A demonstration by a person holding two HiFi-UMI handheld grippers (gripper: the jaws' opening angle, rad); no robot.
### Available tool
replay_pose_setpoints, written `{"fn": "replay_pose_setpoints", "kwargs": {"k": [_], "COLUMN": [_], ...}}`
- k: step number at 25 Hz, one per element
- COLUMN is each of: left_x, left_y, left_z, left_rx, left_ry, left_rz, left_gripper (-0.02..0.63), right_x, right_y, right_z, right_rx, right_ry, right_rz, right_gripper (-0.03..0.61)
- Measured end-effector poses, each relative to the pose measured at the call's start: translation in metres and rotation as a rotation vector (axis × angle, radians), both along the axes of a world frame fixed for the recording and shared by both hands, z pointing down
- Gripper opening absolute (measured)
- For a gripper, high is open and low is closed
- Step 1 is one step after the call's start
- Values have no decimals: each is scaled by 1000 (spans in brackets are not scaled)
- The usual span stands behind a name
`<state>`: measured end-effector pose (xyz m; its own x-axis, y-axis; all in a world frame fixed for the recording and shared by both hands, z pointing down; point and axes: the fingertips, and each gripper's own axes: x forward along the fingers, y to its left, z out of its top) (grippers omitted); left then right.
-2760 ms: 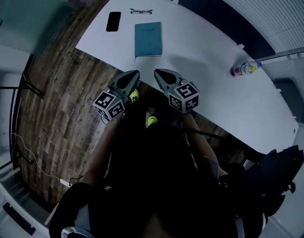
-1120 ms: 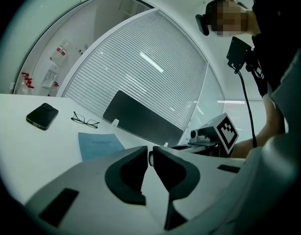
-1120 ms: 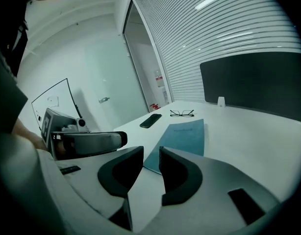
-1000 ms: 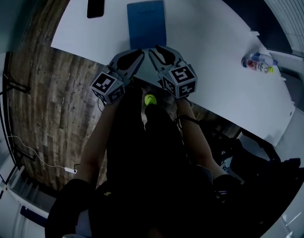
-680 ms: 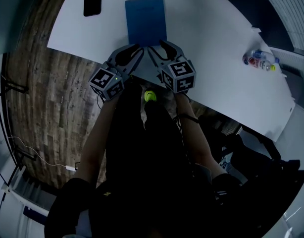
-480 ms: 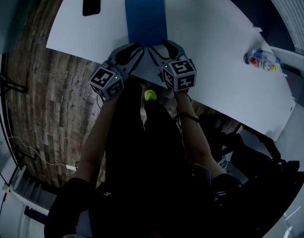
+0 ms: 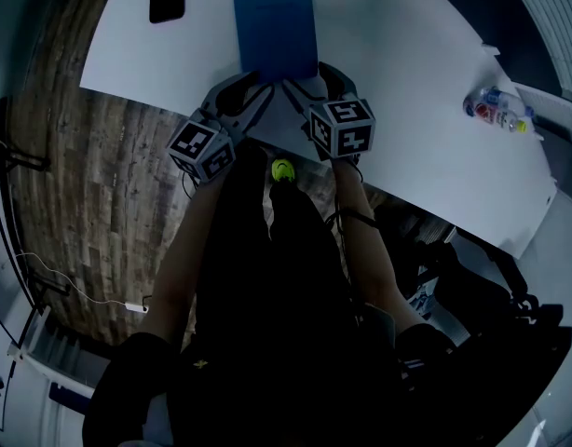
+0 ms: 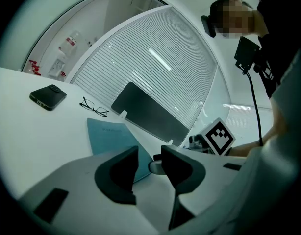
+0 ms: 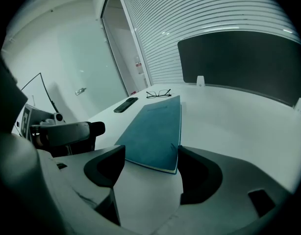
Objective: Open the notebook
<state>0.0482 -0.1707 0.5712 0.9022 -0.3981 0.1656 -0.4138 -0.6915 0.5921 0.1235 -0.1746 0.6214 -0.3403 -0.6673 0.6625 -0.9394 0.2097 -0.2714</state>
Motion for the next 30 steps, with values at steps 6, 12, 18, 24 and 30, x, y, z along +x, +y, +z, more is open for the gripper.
{"fn": "replay_pose_setpoints", "kwargs": {"k": [6,12,18,24,30], "left_x": [-3,-6,-6,-5,-7], "left_y": [0,-2,-3,-3,-5], "left_z": [5,7,10,10,7], "left_rx": [-10,-14,-27,-39,-34], "left_ry": [-5,-1,4,14,20], "left_rz": [4,-6,-7,-6,-11], "left_gripper": [149,149,149,158,158], "right_x": [6,2,5,10,20], "right_y": [0,0,-1,0,-2], "right_z": [11,19,21,21,16], "right_rx": [-38,-61,-66,-74,-43], "right_ry": [-8,-14,-14,-19,-22], "right_rz": [17,7,25,30,67], "right_gripper": [318,318,295,274,157]}}
